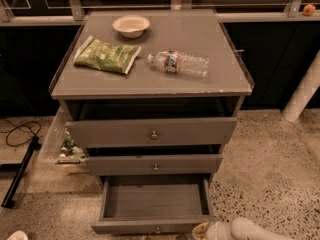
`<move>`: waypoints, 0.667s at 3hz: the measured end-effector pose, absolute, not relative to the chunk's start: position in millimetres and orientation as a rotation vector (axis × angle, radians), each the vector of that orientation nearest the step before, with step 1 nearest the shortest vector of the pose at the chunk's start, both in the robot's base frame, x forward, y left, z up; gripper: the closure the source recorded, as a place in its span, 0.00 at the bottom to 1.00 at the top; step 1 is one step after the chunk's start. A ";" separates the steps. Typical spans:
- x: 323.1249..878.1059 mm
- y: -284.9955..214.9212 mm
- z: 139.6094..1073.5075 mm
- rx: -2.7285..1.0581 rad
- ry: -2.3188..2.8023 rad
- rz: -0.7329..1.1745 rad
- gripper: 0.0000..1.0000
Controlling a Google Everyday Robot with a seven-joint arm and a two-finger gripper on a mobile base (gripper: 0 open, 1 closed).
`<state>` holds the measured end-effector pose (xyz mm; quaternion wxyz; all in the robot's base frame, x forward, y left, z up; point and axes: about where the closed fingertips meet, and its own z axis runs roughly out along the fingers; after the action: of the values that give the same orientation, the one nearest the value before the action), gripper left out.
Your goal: Close bottom drawer
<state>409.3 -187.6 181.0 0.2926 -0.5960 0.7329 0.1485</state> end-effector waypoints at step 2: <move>415.1 -181.1 167.3 -1.592 1.958 0.407 0.81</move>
Offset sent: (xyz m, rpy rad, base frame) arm 0.0047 0.0054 -0.0117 0.0001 0.0096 0.0030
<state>415.1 -181.1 167.3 0.2884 -0.5965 0.7334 0.1523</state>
